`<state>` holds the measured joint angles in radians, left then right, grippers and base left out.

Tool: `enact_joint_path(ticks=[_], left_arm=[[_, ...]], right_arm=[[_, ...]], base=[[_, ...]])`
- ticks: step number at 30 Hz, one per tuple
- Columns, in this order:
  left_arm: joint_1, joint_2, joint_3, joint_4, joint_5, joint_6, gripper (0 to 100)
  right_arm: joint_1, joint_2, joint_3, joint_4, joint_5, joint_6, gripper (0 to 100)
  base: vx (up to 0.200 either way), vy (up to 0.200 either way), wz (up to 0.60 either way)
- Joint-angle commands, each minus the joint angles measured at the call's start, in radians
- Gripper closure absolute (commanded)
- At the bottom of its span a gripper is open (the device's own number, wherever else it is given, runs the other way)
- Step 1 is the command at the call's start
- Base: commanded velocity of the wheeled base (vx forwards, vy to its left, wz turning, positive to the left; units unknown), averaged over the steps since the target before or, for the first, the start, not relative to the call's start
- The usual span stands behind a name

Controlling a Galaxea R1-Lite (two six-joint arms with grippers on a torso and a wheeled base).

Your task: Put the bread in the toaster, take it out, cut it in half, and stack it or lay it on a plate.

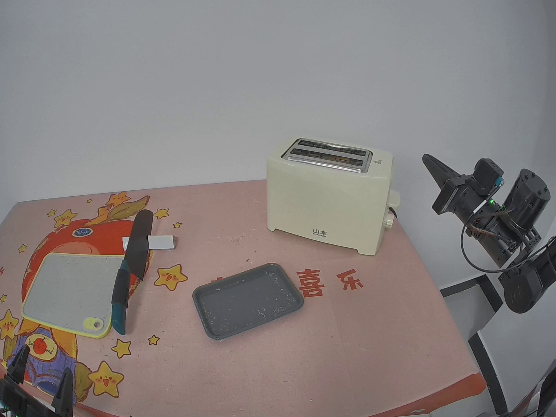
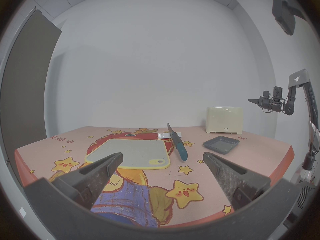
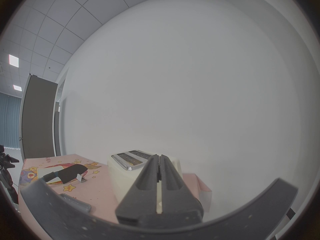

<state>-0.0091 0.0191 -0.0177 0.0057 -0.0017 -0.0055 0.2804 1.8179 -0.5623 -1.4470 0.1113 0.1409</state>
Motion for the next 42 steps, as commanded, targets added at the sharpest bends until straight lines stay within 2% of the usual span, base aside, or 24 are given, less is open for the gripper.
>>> enact_joint_path(ticks=[1, 6, 12, 42], left_arm=[[0.000, 0.001, 0.015, 0.000, 0.000, -0.001, 0], [0.000, 0.001, 0.015, 0.000, 0.000, -0.001, 0], [0.000, 0.001, 0.015, 0.000, 0.000, -0.001, 0], [0.005, -0.007, 0.015, 0.000, 0.000, -0.001, 0]], right_arm=[[-0.003, -0.012, -0.001, 0.002, 0.002, -0.001, 100], [-0.009, -0.020, -0.002, 0.000, 0.021, -0.006, 100], [-0.056, -0.071, -0.016, 0.031, 0.062, -0.006, 100], [-0.047, -0.089, -0.013, 0.034, 0.064, -0.010, 100]], base=[[0.000, 0.000, 0.00], [0.000, 0.000, 0.00], [0.000, 0.000, 0.00], [0.000, 0.000, 0.00]])
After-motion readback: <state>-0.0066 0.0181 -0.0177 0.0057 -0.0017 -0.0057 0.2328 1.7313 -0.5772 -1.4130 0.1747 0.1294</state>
